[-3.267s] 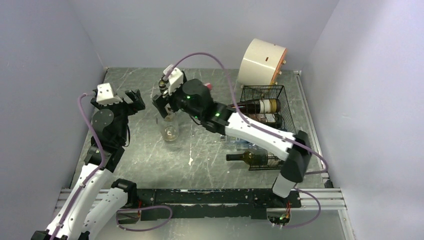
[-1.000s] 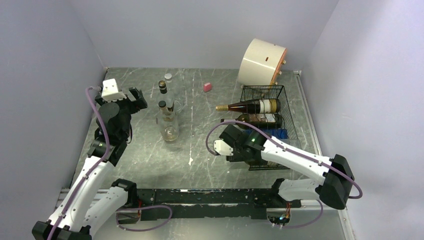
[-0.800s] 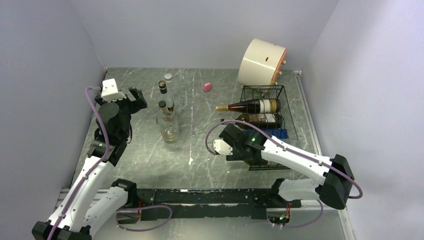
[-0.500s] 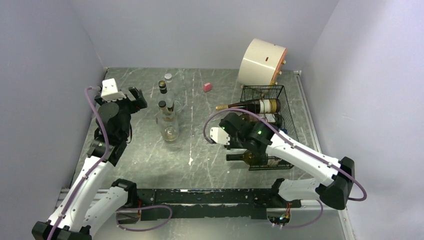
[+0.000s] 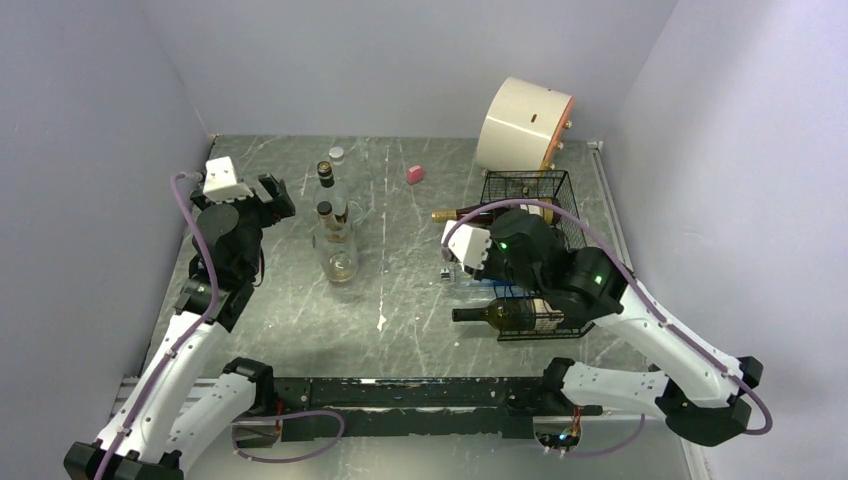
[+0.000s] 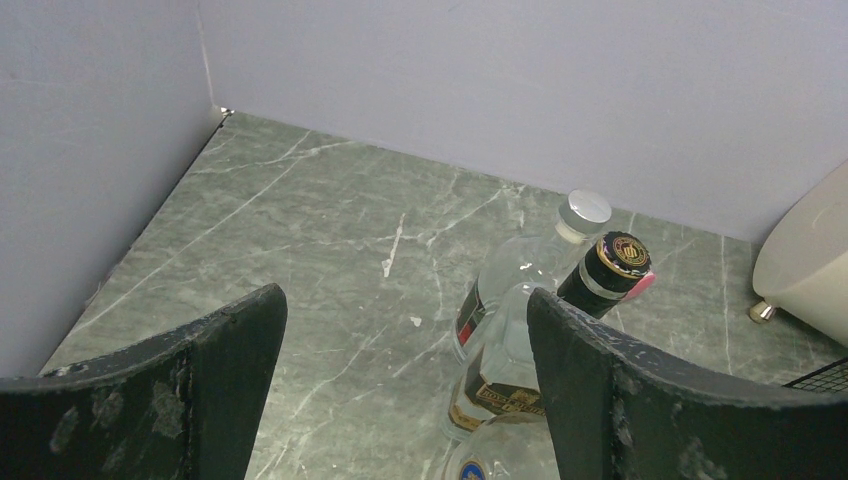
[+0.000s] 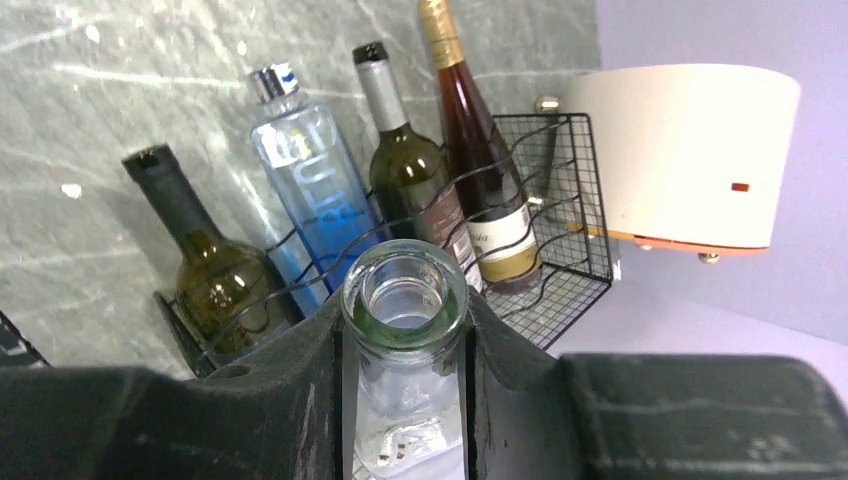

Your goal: Take the wine bottle off the wine rack

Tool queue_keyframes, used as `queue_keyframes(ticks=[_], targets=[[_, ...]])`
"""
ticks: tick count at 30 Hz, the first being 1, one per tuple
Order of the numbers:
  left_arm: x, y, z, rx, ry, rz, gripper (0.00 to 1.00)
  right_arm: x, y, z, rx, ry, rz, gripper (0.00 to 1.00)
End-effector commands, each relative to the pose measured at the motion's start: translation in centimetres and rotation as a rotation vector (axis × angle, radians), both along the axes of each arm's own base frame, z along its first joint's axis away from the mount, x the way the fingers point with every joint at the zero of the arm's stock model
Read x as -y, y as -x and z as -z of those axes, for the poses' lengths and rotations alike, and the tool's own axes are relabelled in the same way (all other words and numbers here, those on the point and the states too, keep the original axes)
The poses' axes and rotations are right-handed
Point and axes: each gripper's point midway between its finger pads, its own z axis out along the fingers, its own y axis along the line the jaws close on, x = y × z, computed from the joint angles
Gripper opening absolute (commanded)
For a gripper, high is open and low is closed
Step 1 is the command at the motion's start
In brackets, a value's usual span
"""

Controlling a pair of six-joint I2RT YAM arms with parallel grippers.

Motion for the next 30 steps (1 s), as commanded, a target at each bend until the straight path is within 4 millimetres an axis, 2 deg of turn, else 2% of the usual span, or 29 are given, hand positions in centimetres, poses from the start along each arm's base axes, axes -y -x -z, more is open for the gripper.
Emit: queue_keyframes(ticks=[1, 5, 10, 12, 14, 17, 19, 23, 27, 30], targets=[[0.2, 0.0, -1.6, 0.032, 0.018, 0.014, 0.93, -1.0, -1.0, -4.8, 0.13, -0.194, 0.025, 0.0], [0.2, 0.0, -1.6, 0.031, 0.016, 0.014, 0.93, -4.1, -0.6, -9.4, 0.19, -0.447, -0.064, 0.0], [0.0, 0.1, -1.7, 0.035, 0.016, 0.008, 0.93, -8.9, 1.6, -15.3, 0.23, -0.822, -0.273, 0.0], [0.0, 0.2, -1.8, 0.037, 0.017, 0.005, 0.93, -10.7, 2.7, -17.2, 0.214, -0.96, -0.355, 0.0], [-0.1, 0.3, -1.9, 0.042, 0.017, 0.005, 0.93, -12.8, 3.3, -18.1, 0.174, -1.064, -0.429, 0.0], [-0.2, 0.4, -2.1, 0.049, 0.018, 0.001, 0.93, -16.6, 4.2, -17.9, 0.049, -1.119, -0.549, 0.0], [-0.3, 0.5, -2.2, 0.051, 0.02, -0.002, 0.93, -19.4, 4.2, -16.7, -0.065, -1.132, -0.593, 0.0], [-0.3, 0.8, -2.5, 0.063, 0.026, 0.0, 0.93, -23.4, 4.6, -14.8, -0.197, -1.199, -0.643, 0.0], [-0.4, 0.9, -2.8, 0.071, 0.028, -0.003, 0.93, -26.7, 3.6, -11.8, -0.193, -1.178, -0.563, 0.0], [-0.4, 1.1, -3.0, 0.08, 0.034, 0.001, 0.93, -28.5, 3.4, -10.3, -0.157, -1.192, -0.543, 0.0]])
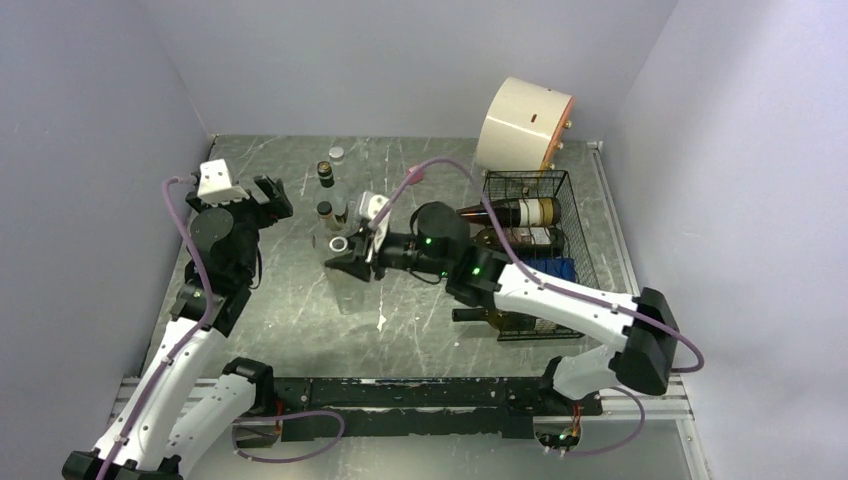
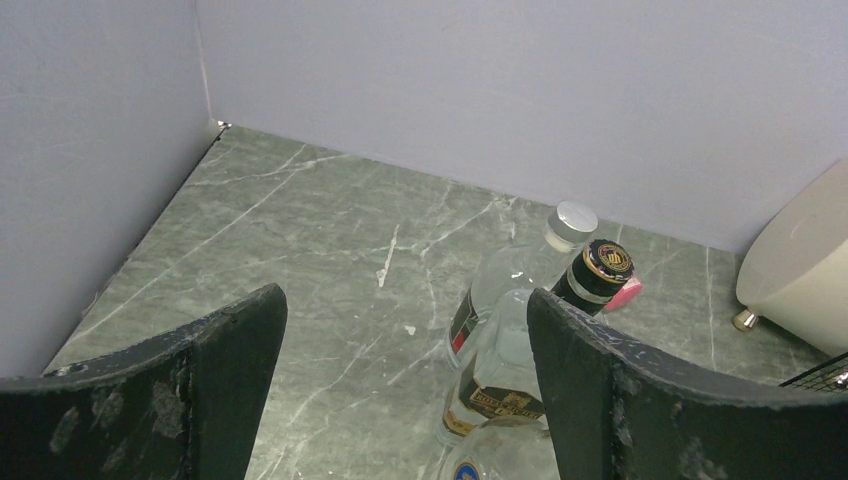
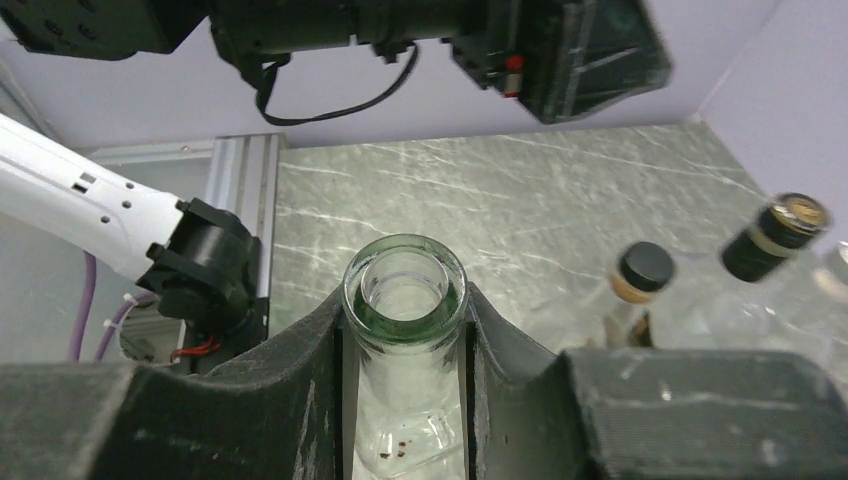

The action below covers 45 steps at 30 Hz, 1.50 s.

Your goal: Take the wine bottle off the wine rack

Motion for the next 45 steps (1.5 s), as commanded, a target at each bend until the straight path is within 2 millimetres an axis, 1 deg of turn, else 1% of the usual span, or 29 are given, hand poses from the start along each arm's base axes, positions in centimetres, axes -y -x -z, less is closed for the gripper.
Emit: queue_keyframes(ticks=[1, 4, 5, 10, 16, 21, 26, 32, 33, 36, 37, 38, 41, 45], targets=[[-0.4, 0.5, -2.1, 0.051, 0.026, -0.006, 0.93, -1.8, 0.1, -4.5, 0.095, -0.218, 0.043, 0.0], [-0.4, 0.6, -2.2, 0.054, 0.029, -0.005, 0.93, -2.8, -1.0, -3.2, 0.084, -0.232, 0.087, 0.0], [-0.3, 0.6, -2.3, 0.056, 0.03, -0.003, 0.93, -3.2, -1.5, -2.5, 0.079, -0.227, 0.103, 0.0], [-0.5, 0.9, -2.7, 0.07, 0.035, -0.005, 0.93, -4.7, -3.3, -0.5, 0.068, -0.218, 0.165, 0.0], [-0.6, 1.1, -2.9, 0.08, 0.038, -0.008, 0.93, -6.5, -4.4, 1.5, 0.056, -0.191, 0.18, 0.0], [-0.6, 1.3, -3.0, 0.086, 0.042, -0.007, 0.93, -7.5, -5.2, 4.0, 0.047, -0.136, 0.193, 0.0], [-0.6, 1.3, -3.0, 0.085, 0.043, -0.009, 0.93, -7.6, -5.7, 6.6, 0.073, -0.081, 0.21, 0.0], [-0.5, 1.2, -2.9, 0.081, 0.044, -0.006, 0.93, -7.1, -5.2, 7.7, 0.04, -0.08, 0.205, 0.0], [-0.5, 1.2, -2.9, 0.079, 0.043, -0.006, 0.93, -7.0, -5.1, 7.9, 0.035, -0.077, 0.202, 0.03], [-0.4, 1.1, -2.8, 0.076, 0.042, -0.007, 0.93, -6.8, -5.0, 7.7, 0.03, -0.075, 0.202, 0.29], [-0.4, 1.1, -2.7, 0.075, 0.041, -0.007, 0.93, -6.7, -5.0, 7.7, 0.033, -0.072, 0.205, 0.4], [-0.4, 1.1, -2.7, 0.073, 0.04, -0.007, 0.93, -6.6, -5.0, 7.6, 0.034, -0.072, 0.212, 0.48], [-0.5, 0.9, -2.5, 0.066, 0.038, -0.009, 0.93, -6.2, -5.0, 6.7, 0.049, -0.071, 0.217, 0.64], [-0.5, 0.6, -2.1, 0.054, 0.035, -0.011, 0.93, -5.3, -4.1, 5.5, 0.108, -0.042, 0.203, 0.79]])
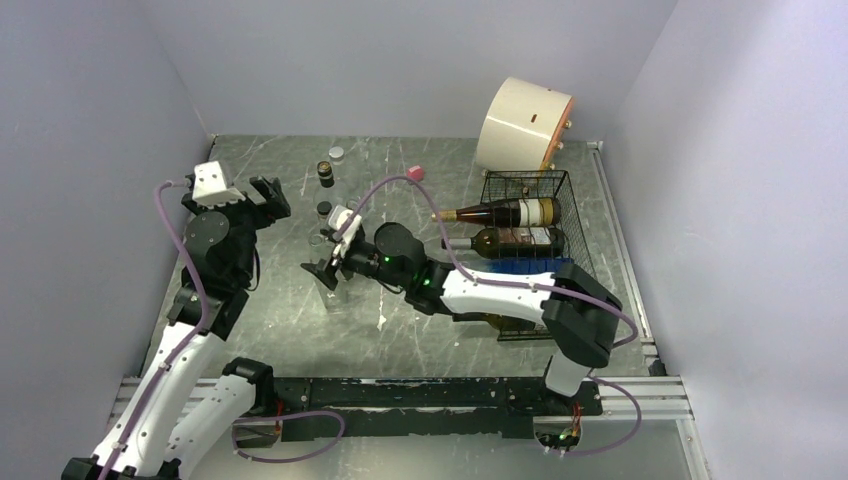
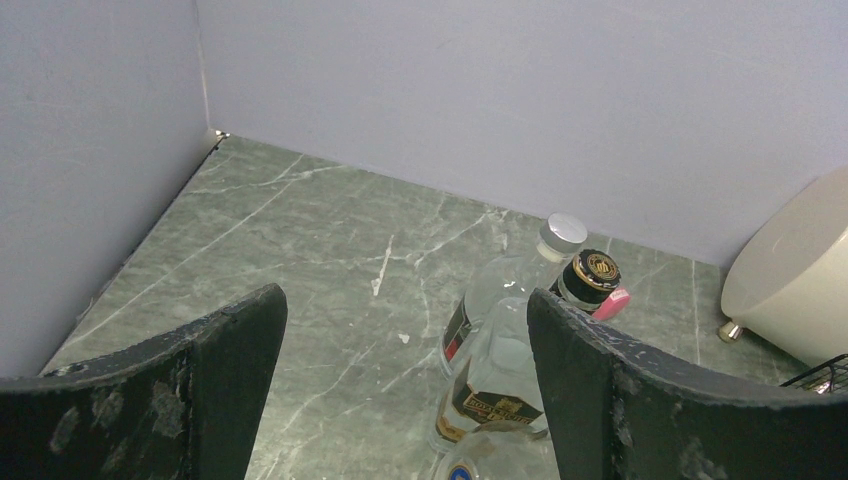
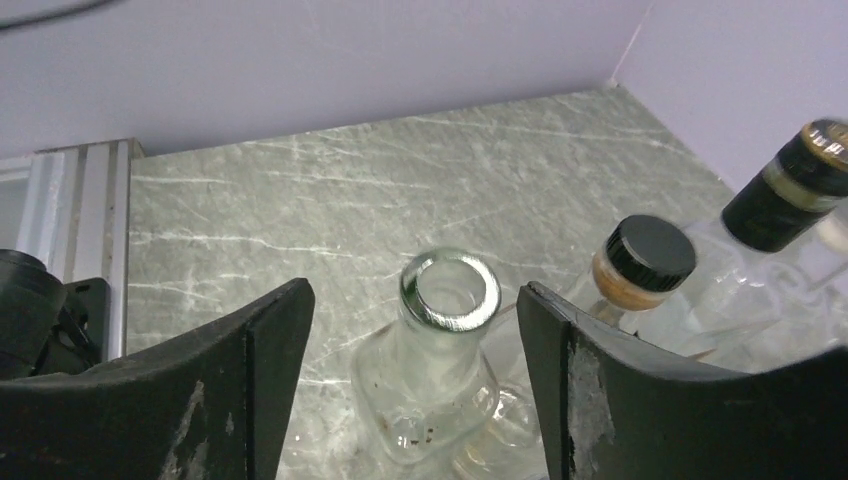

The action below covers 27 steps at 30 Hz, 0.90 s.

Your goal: Take the wine bottle off the wine rack

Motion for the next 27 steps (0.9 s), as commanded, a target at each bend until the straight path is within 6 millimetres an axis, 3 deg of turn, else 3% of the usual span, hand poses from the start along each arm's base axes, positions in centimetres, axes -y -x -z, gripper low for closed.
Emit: queue_keyframes(ticks=[1, 5, 8, 12, 18, 23, 27], targets=[[-0.2, -0.1, -1.2, 0.022, 0.015, -0.008, 0.93, 1.6, 1.2, -4.1, 0.093, -0.029, -0.004, 0.82], [-0.5, -0.3, -0.9, 0.012, 0.008, -0.018, 0.93, 4.1, 2.6, -5.9, 0.127, -0.008, -0.015, 0.86], [-0.6, -0.4, -0.8, 0.007, 0.006, -0.025, 0.93, 6.8, 3.8, -6.1, 0.132, 0.056, -0.016, 0.86], [-0.9, -0.6, -0.6, -0.003, -0.004, -0.037, 0.93, 11.7, 4.8, -4.3, 0.116, 0.185, 0.025, 0.86], [-2.1, -0.4, -0.6, 0.001, -0.009, -0.087, 0.93, 19.0, 5.3, -3.6, 0.03, 0.358, 0.164, 0.85], [-2.6, -0.7, -0.3, -0.012, -0.009, -0.099, 0.93, 23.6, 6.6, -3.3, -0.001, 0.487, 0.194, 0.93], [-2.6, -0.9, 0.0, -0.023, -0.012, -0.1, 0.93, 26.3, 8.0, -0.7, -0.041, 0.669, 0.154, 0.95]])
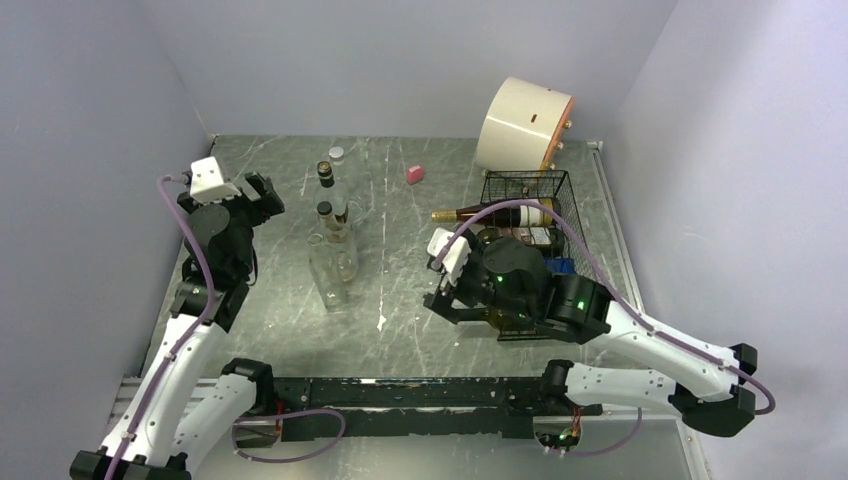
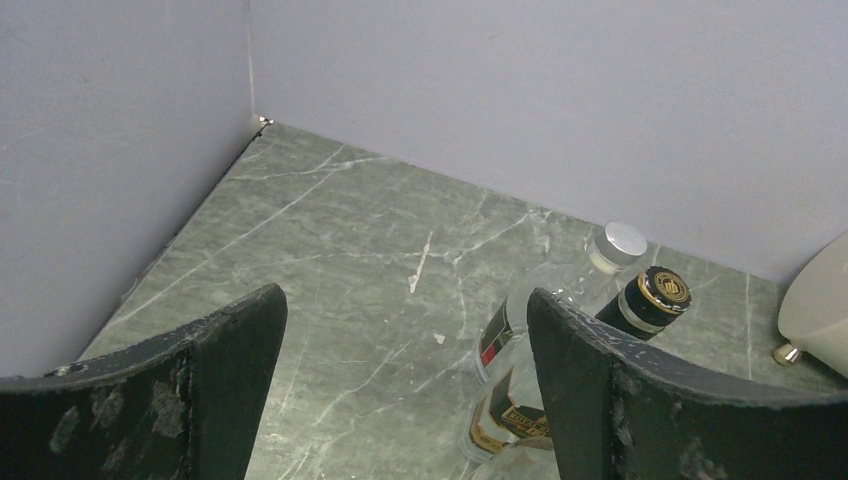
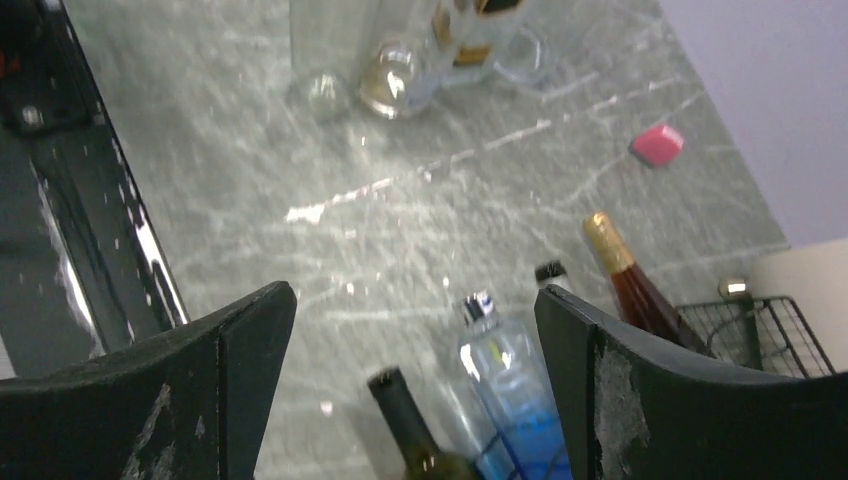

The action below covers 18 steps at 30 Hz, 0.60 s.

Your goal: Take the wine bottle off the wine rack

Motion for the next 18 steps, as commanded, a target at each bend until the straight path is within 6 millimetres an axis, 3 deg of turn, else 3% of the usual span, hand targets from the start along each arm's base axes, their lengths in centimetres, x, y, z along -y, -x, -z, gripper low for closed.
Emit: queue_keyframes(ticks=[1, 5, 11, 18], targets=[[-0.5, 0.0, -1.2, 0.019, -0.002, -0.02, 0.93, 4.6, 1.9, 4.6, -0.099, 0.294, -0.012, 0.95], [-0.5, -0.2, -1.1, 0.014, -0.002, -0.019, 0.93, 5.9, 2.7, 8.6, -0.162, 0.489, -0.058, 0.95], [-0.5, -0.2, -1.0, 0.012, -0.002, -0.02, 0.93, 6.6, 1.8, 13.0, -0.169, 0.671, -0.056, 0.95], [-0.4, -0.1, -1.2, 0.019, 0.002, -0.013, 0.93, 9.5, 0.9, 19.3, -0.189, 0.991, -0.041, 0.92]])
